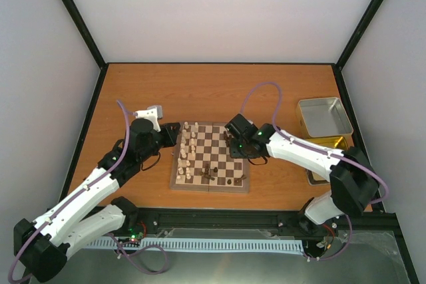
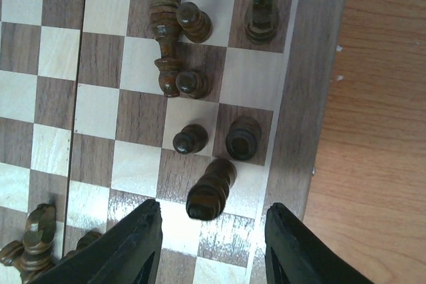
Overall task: Set up the chess pieces on the board
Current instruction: Place the chess piece on the chessboard.
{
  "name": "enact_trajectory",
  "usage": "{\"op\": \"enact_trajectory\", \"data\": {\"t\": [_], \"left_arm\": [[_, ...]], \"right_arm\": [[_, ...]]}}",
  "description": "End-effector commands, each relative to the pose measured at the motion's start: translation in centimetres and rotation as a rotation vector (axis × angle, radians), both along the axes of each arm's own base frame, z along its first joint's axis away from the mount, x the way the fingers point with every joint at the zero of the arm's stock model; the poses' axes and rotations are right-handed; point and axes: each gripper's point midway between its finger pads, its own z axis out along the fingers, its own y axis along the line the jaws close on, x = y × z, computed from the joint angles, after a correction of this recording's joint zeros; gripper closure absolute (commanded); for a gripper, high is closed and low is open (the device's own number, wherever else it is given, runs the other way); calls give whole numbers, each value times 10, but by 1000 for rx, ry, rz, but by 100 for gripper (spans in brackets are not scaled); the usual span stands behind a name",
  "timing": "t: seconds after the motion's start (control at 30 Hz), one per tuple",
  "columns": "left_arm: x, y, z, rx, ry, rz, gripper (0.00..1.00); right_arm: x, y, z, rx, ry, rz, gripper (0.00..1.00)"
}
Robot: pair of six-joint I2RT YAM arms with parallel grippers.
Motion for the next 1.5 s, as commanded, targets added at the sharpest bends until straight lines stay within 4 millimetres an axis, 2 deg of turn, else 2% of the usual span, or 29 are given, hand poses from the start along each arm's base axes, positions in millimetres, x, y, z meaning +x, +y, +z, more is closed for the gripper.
{"op": "enact_trajectory", "data": {"t": [0.0, 0.23, 0.63, 0.83, 1.17, 1.47], "left_arm": [[3, 4, 12, 24, -48, 3, 99], [2, 4, 8, 30, -42, 0, 99], [4, 2, 4, 31, -33, -3, 99], [5, 2, 0, 34, -25, -1, 99], [6, 1, -3, 36, -17, 0, 99], [6, 0, -4, 37, -15, -3, 99]], "right_arm": [[6, 6, -1, -13, 13, -9, 58], [13, 5, -11, -60, 11, -21, 66], [17, 3, -17, -97, 4, -11, 74], [10, 1, -16, -98, 22, 13, 86], [-5, -3, -16, -98, 70, 57, 87], [-3, -5, -21, -136, 69, 64, 85]]}}
